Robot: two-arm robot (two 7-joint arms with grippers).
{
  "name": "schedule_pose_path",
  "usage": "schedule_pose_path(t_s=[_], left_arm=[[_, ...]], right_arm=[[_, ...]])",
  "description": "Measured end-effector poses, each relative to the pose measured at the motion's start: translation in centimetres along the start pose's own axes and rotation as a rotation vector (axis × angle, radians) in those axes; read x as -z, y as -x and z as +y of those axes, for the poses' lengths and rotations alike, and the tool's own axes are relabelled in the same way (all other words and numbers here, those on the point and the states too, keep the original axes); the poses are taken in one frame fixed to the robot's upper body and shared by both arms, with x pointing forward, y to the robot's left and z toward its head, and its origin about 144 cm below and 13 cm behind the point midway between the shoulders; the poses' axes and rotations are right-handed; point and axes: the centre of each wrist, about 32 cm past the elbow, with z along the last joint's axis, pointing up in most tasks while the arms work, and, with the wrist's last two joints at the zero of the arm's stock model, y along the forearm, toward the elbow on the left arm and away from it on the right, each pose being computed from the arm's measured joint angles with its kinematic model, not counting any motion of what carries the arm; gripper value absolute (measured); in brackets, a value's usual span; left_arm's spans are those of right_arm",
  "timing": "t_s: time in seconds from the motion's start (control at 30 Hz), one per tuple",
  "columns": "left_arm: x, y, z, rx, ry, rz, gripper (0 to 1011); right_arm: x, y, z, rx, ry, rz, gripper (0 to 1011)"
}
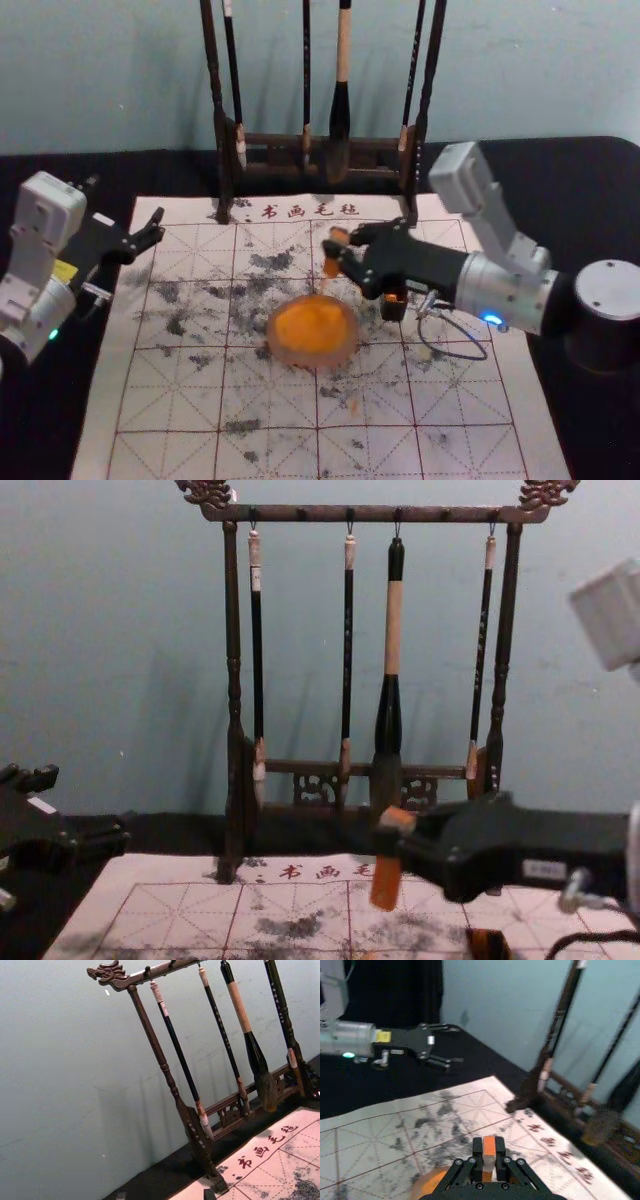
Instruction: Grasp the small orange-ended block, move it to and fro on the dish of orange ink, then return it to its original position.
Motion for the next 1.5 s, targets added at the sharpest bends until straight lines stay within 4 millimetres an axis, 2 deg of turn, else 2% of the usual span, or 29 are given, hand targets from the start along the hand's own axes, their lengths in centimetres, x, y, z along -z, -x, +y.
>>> schedule_pose_path(t_s=[0.4,1.5], left_arm=[[0.0,0.0,0.0,0.000,0.000,0.000,1001],[0.0,0.0,0.0,0.000,0.000,0.000,1001]], right_arm=[[0.9,-0.2,1.9,-0.087,0.072,0.019,111],[2.3,0.0,3.1,-0.090,0.124,0.049,111]])
